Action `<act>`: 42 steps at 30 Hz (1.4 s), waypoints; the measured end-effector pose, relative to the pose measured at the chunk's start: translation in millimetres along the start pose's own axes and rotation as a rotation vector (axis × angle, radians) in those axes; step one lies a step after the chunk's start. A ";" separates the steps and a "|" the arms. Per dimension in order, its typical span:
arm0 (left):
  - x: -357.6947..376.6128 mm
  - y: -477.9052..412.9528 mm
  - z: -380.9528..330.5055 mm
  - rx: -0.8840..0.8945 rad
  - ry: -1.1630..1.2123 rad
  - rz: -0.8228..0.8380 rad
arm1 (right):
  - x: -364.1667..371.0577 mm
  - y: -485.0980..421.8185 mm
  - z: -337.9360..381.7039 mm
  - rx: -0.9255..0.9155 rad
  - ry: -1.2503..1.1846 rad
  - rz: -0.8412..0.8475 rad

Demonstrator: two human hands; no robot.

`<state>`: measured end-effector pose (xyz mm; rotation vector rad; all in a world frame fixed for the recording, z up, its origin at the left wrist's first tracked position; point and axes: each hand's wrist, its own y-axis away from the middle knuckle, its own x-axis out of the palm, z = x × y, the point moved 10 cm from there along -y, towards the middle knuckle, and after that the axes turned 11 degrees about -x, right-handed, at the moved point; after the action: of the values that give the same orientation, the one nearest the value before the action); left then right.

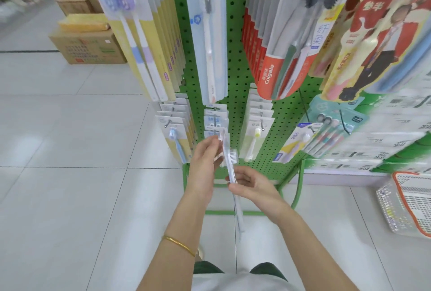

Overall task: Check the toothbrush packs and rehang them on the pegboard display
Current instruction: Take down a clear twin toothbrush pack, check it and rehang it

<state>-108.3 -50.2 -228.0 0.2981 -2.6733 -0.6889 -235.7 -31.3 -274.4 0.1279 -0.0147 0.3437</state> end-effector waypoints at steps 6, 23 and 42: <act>-13.1 -1.7 -12.0 0.149 -0.292 -0.131 | -6.5 -18.0 -2.3 -0.022 0.384 -0.266; -25.4 -33.7 -3.5 0.193 -0.475 -0.197 | 0.6 -25.0 -5.9 0.000 0.581 -0.271; -14.0 -51.9 -17.4 0.265 -0.665 -0.148 | -4.2 -22.7 8.7 -0.049 0.586 -0.272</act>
<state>-82.9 -98.1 -243.9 0.3932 -3.4182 -0.5391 -231.9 -55.0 -268.7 -0.0239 0.5691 0.0985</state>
